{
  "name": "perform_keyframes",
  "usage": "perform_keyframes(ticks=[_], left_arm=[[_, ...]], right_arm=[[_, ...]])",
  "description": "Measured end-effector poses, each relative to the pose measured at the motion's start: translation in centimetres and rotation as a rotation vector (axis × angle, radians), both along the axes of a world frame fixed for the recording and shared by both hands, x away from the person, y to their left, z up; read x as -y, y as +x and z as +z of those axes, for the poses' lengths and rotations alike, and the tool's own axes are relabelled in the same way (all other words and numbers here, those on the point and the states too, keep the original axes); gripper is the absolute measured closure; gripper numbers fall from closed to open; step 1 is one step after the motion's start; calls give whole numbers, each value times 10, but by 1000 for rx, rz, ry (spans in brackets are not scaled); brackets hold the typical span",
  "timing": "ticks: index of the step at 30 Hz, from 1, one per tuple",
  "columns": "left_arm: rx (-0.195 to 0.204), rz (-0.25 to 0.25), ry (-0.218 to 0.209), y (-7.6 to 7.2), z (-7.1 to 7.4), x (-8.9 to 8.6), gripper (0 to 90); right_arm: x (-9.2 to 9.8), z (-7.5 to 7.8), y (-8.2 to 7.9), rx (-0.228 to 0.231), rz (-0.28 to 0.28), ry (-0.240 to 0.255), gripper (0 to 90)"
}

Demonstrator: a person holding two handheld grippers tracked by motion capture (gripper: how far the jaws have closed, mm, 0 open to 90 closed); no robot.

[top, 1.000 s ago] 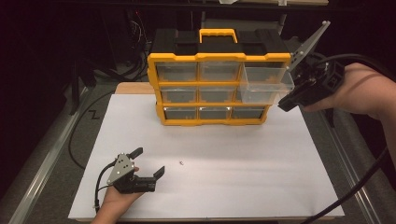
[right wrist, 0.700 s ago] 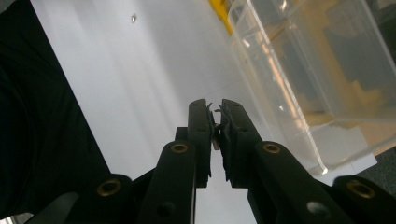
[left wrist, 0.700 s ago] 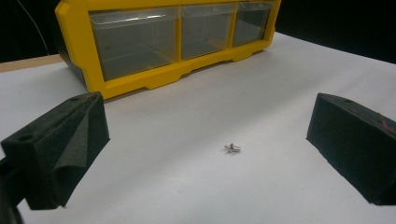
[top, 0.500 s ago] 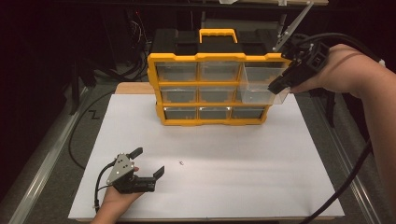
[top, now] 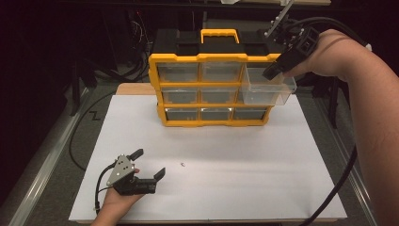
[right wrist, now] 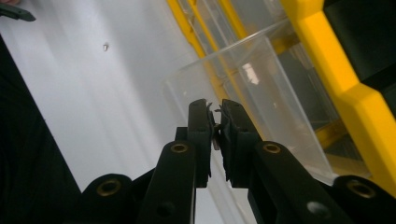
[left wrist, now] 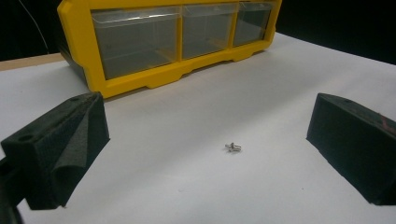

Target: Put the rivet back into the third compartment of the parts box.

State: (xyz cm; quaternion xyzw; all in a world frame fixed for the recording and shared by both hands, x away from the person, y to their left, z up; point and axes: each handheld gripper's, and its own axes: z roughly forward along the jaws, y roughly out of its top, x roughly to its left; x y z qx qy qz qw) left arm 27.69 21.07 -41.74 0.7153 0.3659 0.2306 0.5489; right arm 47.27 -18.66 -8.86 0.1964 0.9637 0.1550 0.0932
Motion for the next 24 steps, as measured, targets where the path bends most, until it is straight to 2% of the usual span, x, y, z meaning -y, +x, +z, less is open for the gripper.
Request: perform_keyframes(ticks=[9,13,17,18,20,21,22,24], left_arm=[[0,-2,0,0,0,0,5],[0,-4,2,0,0,0,4],[0,-7,4,0,0,0,5],[1,-8,4,0,0,0,4],[2,-8,4,0,0,0,4],[1,-8,3,0,0,0,5],[0,-6,1,0,0,0,4],[1,-2,-6,0,0,0,4]], right_arm=[[-6,-20,18,-4,-30,-64,836],[-9,-29,22,-23,-27,-70,837],[-9,-29,23,-29,-22,-59,833],[-9,-28,22,-31,-25,-59,812],[-9,-24,21,-23,-31,-45,661],[-8,-22,20,-2,-41,-38,573],[-8,-17,19,15,-57,-33,536],[-6,-7,14,22,-59,-8,521]])
